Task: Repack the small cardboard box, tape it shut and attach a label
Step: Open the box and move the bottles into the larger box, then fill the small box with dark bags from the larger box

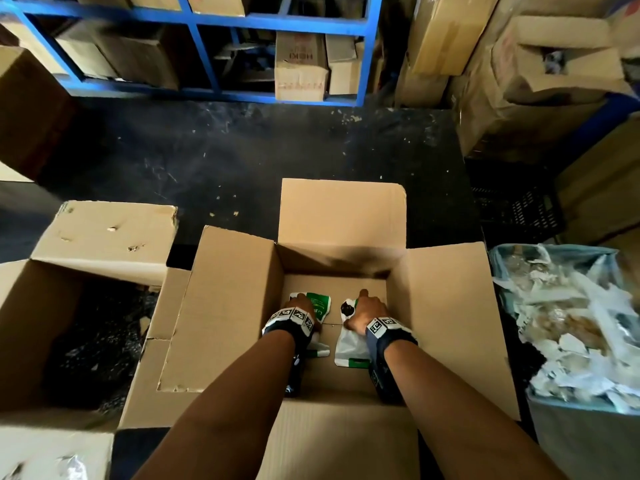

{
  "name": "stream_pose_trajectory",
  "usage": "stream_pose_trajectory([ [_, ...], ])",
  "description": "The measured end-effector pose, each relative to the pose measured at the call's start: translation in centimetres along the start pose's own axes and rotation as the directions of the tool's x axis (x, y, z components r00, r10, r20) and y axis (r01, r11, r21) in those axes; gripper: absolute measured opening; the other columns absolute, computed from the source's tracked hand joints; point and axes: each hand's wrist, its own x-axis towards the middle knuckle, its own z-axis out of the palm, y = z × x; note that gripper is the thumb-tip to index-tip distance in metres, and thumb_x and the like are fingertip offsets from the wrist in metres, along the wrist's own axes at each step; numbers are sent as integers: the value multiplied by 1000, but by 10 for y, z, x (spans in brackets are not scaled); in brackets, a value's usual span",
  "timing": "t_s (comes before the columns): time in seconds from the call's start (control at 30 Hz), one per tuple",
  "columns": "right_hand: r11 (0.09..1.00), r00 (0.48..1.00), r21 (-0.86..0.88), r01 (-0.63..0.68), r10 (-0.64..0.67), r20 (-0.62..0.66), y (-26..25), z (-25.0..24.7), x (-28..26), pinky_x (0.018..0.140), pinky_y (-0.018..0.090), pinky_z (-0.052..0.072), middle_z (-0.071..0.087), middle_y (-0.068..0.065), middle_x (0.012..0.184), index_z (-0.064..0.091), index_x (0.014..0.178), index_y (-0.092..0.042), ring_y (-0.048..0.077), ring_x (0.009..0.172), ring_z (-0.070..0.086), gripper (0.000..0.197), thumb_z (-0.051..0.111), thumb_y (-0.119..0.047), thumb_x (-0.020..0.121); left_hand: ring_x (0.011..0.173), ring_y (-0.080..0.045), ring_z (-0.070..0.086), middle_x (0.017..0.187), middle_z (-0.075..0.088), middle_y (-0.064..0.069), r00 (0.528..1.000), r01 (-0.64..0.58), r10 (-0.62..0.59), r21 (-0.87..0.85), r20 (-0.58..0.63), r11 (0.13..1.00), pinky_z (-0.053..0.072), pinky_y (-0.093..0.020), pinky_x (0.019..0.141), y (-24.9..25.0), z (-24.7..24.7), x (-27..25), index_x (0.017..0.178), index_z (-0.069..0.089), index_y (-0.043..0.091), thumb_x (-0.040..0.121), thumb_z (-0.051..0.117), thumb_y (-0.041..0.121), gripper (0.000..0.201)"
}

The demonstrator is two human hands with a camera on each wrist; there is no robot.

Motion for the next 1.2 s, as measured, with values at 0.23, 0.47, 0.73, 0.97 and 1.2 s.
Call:
stream_pose_trajectory([
  [0.23,1000,1000,-4,-22,22,-2,-2,-9,-10,98,38,55,61,15,134,42,140,-9,35,121,62,81,83,-42,78,127,-30,56,143,51,-10,1000,-28,29,37,-11,999,48,-38,104,1,-2,3,144,42,12,56,81,61,108],
  [0.47,996,997,79,44,-38,-71,-7,-50,-46,75,32,58,72,11,109,65,95,-10,28,89,70,30,72,-37,85,116,-36,62,131,61,-14,983,-126,149,195,-109,973,54,-42,94,15,-41,-42,130,54,12,73,79,51,74],
  [0.73,970,953,79,232,-210,-217,-1,-83,-95,74,27,46,67,11,122,62,125,-10,29,101,65,42,69,-33,90,107,-36,64,124,63,-14,914,-189,258,234,-313,954,55,-46,90,28,-70,-109,121,54,13,80,72,55,62],
  [0.97,947,855,88,308,-235,-462,24,-105,-168,75,32,52,68,16,116,64,113,-9,35,98,65,33,68,-30,88,108,-35,64,122,65,-14,820,-322,429,316,-378,893,55,-44,90,48,-67,-179,120,56,13,81,71,52,58],
  [1.2,942,748,98,322,-190,-636,91,-91,-250,96,34,48,65,14,129,66,123,-11,32,120,59,40,69,-33,90,109,-36,63,123,64,-14,715,-500,607,354,-347,791,55,-49,90,58,-13,-259,126,52,12,82,70,54,64],
])
